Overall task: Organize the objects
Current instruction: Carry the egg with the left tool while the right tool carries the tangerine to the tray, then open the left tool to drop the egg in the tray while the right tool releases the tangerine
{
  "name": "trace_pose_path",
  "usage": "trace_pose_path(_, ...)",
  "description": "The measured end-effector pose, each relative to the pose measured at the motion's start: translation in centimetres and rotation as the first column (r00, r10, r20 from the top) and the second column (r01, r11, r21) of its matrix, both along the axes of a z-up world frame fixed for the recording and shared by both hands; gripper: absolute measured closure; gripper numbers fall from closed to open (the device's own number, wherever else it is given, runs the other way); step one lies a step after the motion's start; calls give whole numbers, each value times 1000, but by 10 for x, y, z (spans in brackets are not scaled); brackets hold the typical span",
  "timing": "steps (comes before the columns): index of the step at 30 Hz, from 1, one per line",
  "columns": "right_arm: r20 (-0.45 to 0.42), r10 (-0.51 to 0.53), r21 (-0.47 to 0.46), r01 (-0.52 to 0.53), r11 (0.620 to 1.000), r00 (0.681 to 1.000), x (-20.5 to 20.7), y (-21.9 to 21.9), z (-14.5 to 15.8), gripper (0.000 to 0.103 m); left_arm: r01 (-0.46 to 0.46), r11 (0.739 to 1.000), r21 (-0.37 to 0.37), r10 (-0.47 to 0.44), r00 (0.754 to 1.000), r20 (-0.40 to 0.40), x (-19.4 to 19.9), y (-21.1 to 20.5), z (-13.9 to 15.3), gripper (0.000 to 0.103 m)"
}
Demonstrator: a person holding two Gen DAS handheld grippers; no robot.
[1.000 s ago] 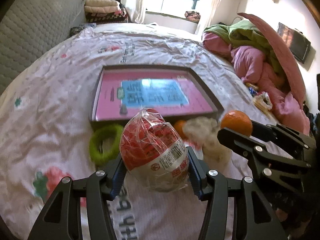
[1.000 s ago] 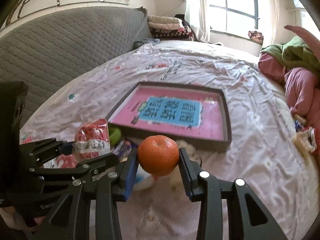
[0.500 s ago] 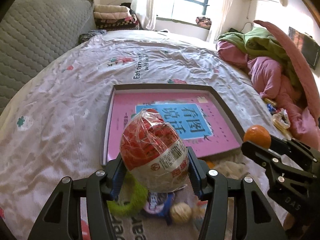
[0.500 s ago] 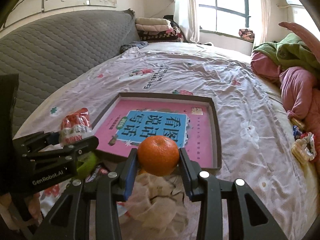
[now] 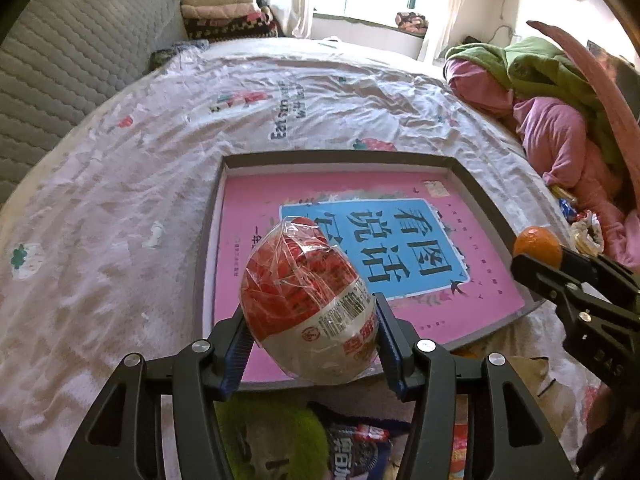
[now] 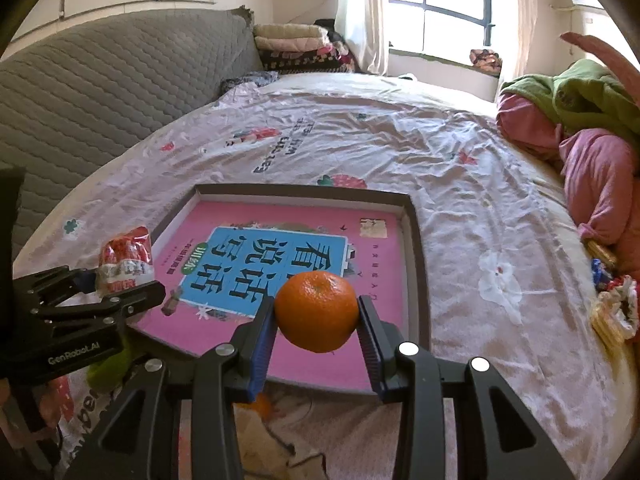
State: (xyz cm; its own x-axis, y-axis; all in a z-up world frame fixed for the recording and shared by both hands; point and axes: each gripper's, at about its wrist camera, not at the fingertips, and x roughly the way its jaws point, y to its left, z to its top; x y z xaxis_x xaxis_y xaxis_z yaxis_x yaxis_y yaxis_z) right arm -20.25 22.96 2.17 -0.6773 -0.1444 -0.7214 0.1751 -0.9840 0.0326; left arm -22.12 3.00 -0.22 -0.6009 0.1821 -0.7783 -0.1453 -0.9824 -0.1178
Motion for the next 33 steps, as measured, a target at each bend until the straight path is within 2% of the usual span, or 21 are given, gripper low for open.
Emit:
trace_pose_path(8, 54, 29, 16, -30, 999, 998, -27, -4, -23, 63, 18, 1000, -10, -18, 999, 47, -17, 2, -20, 46)
trace_pose_path(18, 127, 13, 21, -16, 1000, 992, -37, 5, -50, 63, 42, 999, -14, -40, 994, 105, -31, 3, -42, 46)
trace_pose_path(29, 158, 18, 25, -22, 999, 987, -39, 5, -59, 62, 45, 999, -11, -43, 993, 114, -31, 2, -44, 45)
trace_pose_path(33, 163, 17, 27, -22, 999, 986, -39, 5, -60, 62, 45, 999, -1, -44, 992, 117, -31, 2, -44, 38)
